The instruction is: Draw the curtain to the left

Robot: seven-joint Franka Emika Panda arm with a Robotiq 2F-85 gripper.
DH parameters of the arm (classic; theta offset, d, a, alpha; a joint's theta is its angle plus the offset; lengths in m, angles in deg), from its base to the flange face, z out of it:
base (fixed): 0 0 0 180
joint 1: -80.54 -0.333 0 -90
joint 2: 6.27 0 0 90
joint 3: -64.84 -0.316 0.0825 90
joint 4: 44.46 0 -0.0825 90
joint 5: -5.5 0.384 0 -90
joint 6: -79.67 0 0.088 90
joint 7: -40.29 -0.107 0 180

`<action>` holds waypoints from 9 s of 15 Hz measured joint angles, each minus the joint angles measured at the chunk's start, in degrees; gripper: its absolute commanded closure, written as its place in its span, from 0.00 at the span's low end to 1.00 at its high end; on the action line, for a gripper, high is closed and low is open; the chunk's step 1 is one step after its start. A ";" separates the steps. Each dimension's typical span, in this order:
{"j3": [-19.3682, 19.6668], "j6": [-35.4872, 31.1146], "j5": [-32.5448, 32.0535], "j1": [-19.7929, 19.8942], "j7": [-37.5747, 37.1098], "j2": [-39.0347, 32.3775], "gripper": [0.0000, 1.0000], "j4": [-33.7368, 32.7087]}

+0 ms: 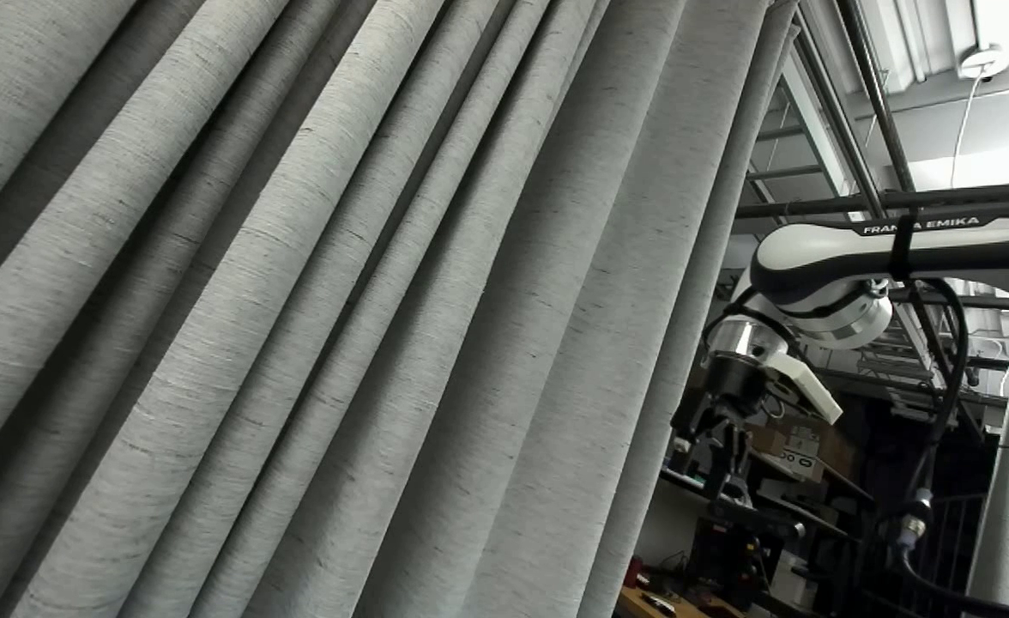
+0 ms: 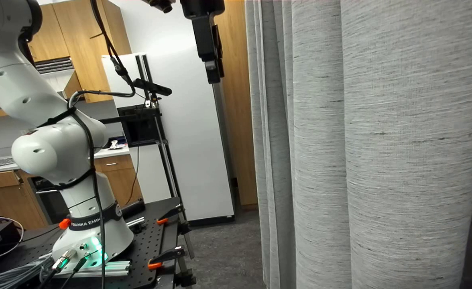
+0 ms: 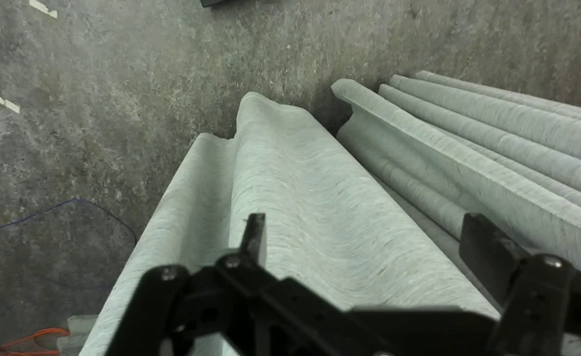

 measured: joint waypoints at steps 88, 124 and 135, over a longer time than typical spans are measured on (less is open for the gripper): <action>-2.25 -66.04 2.50 1.10 -5.98 -11.09 1.00 -11.32; -30.09 -66.44 -0.73 -5.81 -22.61 11.02 1.00 2.56; -31.20 -72.62 3.85 -11.31 -23.18 11.17 1.00 3.70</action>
